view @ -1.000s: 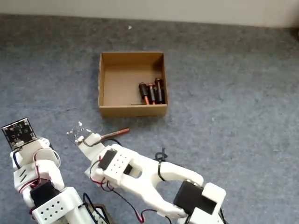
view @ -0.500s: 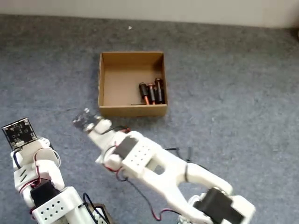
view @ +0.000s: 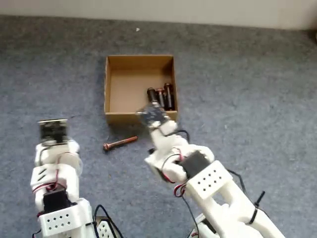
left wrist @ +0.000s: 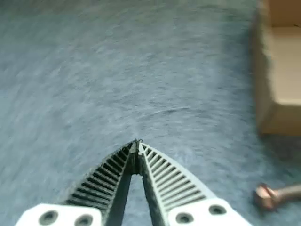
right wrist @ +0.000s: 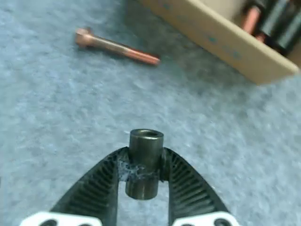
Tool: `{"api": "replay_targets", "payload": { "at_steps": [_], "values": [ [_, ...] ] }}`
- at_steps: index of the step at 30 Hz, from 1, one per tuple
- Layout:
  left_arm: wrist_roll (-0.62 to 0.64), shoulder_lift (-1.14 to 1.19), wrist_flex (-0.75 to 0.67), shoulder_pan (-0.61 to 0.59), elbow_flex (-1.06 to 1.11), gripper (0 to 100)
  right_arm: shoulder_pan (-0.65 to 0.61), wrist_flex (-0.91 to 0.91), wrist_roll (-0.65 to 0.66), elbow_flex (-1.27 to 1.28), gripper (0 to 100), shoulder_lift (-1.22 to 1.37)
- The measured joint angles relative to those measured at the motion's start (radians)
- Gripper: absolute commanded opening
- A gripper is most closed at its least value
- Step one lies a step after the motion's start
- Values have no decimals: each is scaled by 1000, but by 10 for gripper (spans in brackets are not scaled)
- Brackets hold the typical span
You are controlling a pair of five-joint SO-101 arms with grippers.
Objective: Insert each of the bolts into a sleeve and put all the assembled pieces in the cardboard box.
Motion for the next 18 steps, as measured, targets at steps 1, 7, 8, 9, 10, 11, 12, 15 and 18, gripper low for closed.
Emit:
{"api": "replay_targets", "payload": {
  "at_steps": [1, 7, 8, 9, 10, 11, 12, 15, 18],
  "values": [
    [-32, 0, 2, 44, 0, 62, 32, -21, 0, 32, 5, -14],
    [-112, 0, 123, 255, -91, 70, 232, -150, 0, 155, 5, -43],
    [-138, 0, 155, 282, -117, 72, 261, -167, 0, 163, 5, -44],
    [-164, 0, 187, 310, -143, 73, 284, -186, 0, 172, 5, -44],
    [-183, 0, 219, 338, -167, 73, 301, -203, -2, 184, 5, -44],
    [-193, 0, 249, 364, -190, 74, 311, -222, -14, 195, 5, -44],
    [-199, 0, 273, 388, -210, 74, 319, -239, -28, 210, 5, -44],
    [-207, -2, 318, 440, -245, 98, 327, -279, -46, 227, 5, -44],
    [-207, 14, 321, 468, -253, 123, 328, -288, -48, 227, 5, -44]
  ]
}}
